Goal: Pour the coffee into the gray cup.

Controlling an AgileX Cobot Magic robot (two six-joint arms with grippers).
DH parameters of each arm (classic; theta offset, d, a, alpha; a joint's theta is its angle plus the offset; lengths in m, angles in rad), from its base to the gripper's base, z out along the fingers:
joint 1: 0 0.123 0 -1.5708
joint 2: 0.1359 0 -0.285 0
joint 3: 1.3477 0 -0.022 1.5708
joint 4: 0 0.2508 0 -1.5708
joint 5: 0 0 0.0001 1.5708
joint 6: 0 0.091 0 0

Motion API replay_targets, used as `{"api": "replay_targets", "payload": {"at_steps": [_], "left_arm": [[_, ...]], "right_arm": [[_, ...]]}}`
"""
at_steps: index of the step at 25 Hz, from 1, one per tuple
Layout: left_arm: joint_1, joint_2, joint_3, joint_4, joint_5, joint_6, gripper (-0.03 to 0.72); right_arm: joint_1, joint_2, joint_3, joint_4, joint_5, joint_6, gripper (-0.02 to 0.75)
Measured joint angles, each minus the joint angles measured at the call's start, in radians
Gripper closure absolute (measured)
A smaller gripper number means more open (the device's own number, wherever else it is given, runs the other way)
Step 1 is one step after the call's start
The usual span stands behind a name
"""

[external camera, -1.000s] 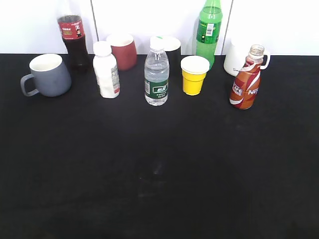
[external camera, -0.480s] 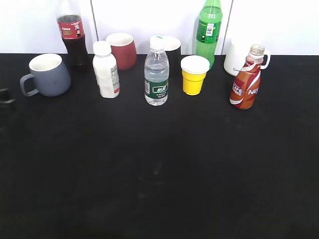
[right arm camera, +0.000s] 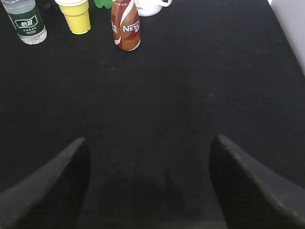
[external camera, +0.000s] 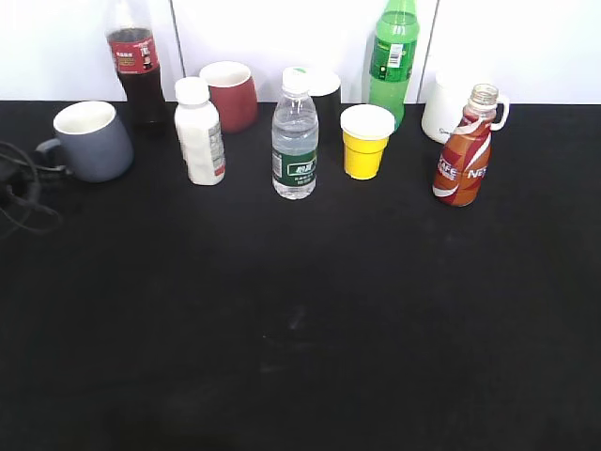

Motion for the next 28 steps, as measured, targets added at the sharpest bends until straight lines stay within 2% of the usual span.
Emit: {"api": "replay_targets", "payload": {"at_steps": [3,6,9,11,13,14,18,22,25,28], "left_arm": [[0.02,0.037,-0.041,0.015,0.024,0.0,0.197],[0.021,0.077,-0.114,0.062,0.045,0.0,0.237],[0.023,0.129,-0.186,0.064,0.066,0.0,0.291],[0.024,0.143,-0.212,0.072,0.068,0.0,0.384],[0.024,0.148,-0.223,0.105,0.062,0.001,0.561],[0.025,0.149,-0.225,0.115,0.055,0.002,0.617],[0.026,0.141,-0.213,0.147,0.028,0.007,0.649],[0.026,-0.036,-0.08,0.144,-0.045,0.009,0.649],[0.012,-0.264,0.139,0.161,-0.109,0.009,0.649],[-0.07,-0.468,0.31,0.231,-0.122,-0.019,0.649]], "right_arm": [[0.0,0.0,0.0,0.001,0.0,0.0,0.15],[0.0,0.0,0.0,0.001,0.0,0.0,0.15],[0.0,0.0,0.0,0.002,0.0,0.0,0.15],[0.0,0.0,0.0,0.002,0.0,0.0,0.15],[0.0,0.0,0.0,0.002,0.0,0.0,0.15],[0.0,0.0,0.0,0.002,0.0,0.0,0.15],[0.0,0.0,0.0,0.002,0.0,0.001,0.15],[0.0,0.0,0.0,0.002,0.0,0.001,0.15],[0.0,0.0,0.0,0.002,0.0,0.001,0.15],[0.0,0.0,-0.014,0.02,-0.029,0.007,0.15]]}}
